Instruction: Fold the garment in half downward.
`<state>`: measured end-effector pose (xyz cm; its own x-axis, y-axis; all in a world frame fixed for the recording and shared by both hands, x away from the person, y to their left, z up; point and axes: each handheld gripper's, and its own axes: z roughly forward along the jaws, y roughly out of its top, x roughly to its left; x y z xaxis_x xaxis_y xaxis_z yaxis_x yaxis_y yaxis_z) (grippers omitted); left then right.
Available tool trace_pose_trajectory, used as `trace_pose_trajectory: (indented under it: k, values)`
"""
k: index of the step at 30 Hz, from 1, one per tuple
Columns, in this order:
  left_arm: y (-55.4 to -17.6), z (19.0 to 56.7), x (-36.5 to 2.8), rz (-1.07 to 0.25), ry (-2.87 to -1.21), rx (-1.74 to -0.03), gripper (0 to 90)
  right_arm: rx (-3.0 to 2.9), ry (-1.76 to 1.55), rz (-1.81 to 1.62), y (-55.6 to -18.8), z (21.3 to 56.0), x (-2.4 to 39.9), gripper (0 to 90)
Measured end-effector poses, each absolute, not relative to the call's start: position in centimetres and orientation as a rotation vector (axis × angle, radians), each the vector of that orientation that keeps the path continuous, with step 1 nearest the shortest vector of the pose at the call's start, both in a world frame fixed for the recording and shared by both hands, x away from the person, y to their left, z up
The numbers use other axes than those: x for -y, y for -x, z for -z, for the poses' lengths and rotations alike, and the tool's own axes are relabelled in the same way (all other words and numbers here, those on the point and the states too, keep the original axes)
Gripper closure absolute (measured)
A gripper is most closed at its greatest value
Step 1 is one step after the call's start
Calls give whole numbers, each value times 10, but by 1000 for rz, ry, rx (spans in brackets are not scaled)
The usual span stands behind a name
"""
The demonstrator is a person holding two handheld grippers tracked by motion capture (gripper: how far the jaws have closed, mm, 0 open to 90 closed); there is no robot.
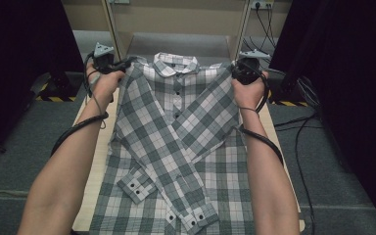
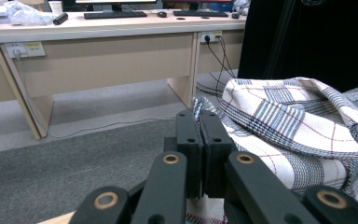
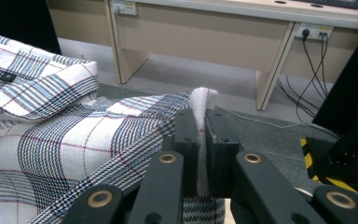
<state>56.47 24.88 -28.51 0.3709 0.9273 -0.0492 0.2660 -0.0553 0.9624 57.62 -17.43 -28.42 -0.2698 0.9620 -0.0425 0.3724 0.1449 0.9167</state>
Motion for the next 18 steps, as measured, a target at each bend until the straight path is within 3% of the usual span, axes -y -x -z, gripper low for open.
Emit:
trace_pose_trajectory:
  k: [18]
  values:
    - [-568,246,-247,-813,-1539,-1075,873,-1668,-1266,-1146,-580,249,171,852]
